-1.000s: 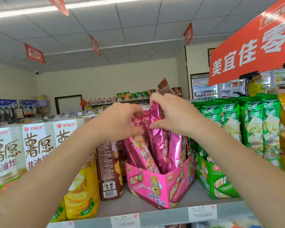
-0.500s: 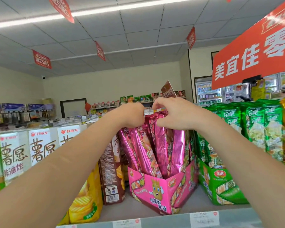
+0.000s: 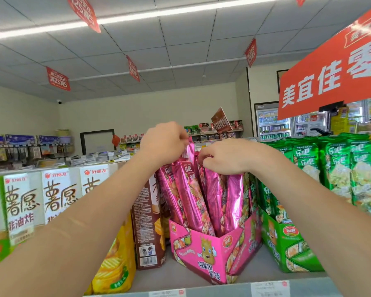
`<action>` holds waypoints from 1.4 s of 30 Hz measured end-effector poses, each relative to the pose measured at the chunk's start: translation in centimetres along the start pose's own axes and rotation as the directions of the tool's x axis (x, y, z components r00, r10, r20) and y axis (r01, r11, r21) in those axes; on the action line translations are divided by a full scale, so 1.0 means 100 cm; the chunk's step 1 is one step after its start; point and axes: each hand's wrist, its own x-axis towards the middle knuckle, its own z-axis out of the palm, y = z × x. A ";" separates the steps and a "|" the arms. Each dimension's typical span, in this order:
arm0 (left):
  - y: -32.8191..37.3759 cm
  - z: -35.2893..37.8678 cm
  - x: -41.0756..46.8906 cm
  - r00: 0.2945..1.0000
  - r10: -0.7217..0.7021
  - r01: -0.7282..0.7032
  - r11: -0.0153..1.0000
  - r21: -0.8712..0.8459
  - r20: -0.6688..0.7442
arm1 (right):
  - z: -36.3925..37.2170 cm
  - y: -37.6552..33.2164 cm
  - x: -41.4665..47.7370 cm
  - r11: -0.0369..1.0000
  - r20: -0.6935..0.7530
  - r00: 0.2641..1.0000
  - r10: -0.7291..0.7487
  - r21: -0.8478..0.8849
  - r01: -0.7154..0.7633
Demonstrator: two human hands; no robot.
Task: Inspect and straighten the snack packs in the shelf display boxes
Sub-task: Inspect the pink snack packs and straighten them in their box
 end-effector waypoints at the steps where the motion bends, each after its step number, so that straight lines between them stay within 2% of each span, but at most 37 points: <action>1: -0.001 -0.003 0.001 0.994 -0.015 0.014 1.000 -0.010 -0.111 | 0.002 0.001 -0.001 1.000 -0.025 1.000 -0.005 0.022 0.006; 3: -0.001 -0.009 0.002 0.951 -0.031 0.015 0.998 -0.053 -0.308 | 0.005 0.004 -0.003 0.997 -0.096 0.995 -0.004 0.072 0.011; 5: -0.002 -0.016 0.000 0.873 -0.060 -0.009 0.990 -0.139 -0.483 | 0.009 0.005 -0.005 0.995 -0.186 0.983 0.012 0.104 0.008; 8: -0.003 -0.028 -0.006 0.685 -0.127 -0.113 0.954 -0.278 -0.717 | 0.016 0.004 -0.008 0.996 -0.315 0.949 0.020 0.088 0.008; 10: -0.003 -0.039 -0.010 0.560 -0.159 -0.205 0.924 -0.322 -0.813 | 0.022 0.002 -0.011 0.999 -0.407 0.913 -0.010 0.031 0.025; 13: -0.005 -0.054 -0.017 0.418 -0.180 -0.288 0.903 -0.318 -0.890 | 0.029 0.000 -0.013 0.998 -0.518 0.854 -0.044 -0.070 0.009; 17: -0.012 -0.066 -0.029 0.274 -0.189 -0.339 0.899 -0.279 -0.943 | 0.033 -0.002 -0.016 0.994 -0.597 0.800 -0.062 -0.108 -0.003; 21: -0.013 -0.074 -0.044 0.159 -0.141 -0.391 0.900 -0.193 -0.977 | 0.039 -0.009 -0.022 0.997 -0.663 0.744 -0.083 -0.063 0.055; 23: -0.014 -0.076 -0.050 0.139 -0.162 -0.408 0.889 -0.206 -0.977 | 0.042 -0.013 -0.027 0.996 -0.708 0.702 -0.080 -0.029 0.084; 26: -0.013 -0.077 -0.060 0.171 -0.244 -0.428 0.855 -0.295 -0.955 | 0.046 -0.023 -0.041 0.947 -0.775 0.632 -0.005 0.199 0.252; 28: -0.008 -0.076 -0.067 0.224 -0.308 -0.439 0.815 -0.378 -0.924 | 0.050 -0.030 -0.052 0.861 -0.753 0.656 0.055 0.369 0.350; 30: 0.000 -0.072 -0.075 0.287 -0.390 -0.431 0.763 -0.481 -0.875 | 0.054 -0.038 -0.063 0.830 -0.718 0.690 0.088 0.436 0.348; 33: 0.010 -0.063 -0.084 0.423 -0.492 -0.409 0.646 -0.645 -0.761 | 0.064 -0.046 -0.079 0.791 -0.723 0.676 0.143 0.494 0.361; 35: 0.015 -0.059 -0.090 0.558 -0.523 -0.389 0.521 -0.760 -0.644 | 0.074 -0.051 -0.091 0.784 -0.734 0.656 0.177 0.508 0.356; 37: 0.020 -0.055 -0.097 0.714 -0.490 -0.356 0.362 -0.862 -0.500 | 0.087 -0.054 -0.104 0.770 -0.734 0.646 0.208 0.531 0.355; 39: 0.023 -0.049 -0.105 0.838 -0.406 -0.291 0.233 -0.928 -0.365 | 0.100 -0.057 -0.117 0.718 -0.724 0.635 0.267 0.589 0.370; 40: 0.025 -0.046 -0.111 0.880 -0.359 -0.259 0.185 -0.948 -0.310 | 0.106 -0.058 -0.123 0.682 -0.716 0.629 0.303 0.624 0.382; 42: 0.028 -0.038 -0.121 0.920 -0.304 -0.199 0.181 -0.963 -0.247 | 0.118 -0.061 -0.134 0.625 -0.689 0.626 0.366 0.680 0.384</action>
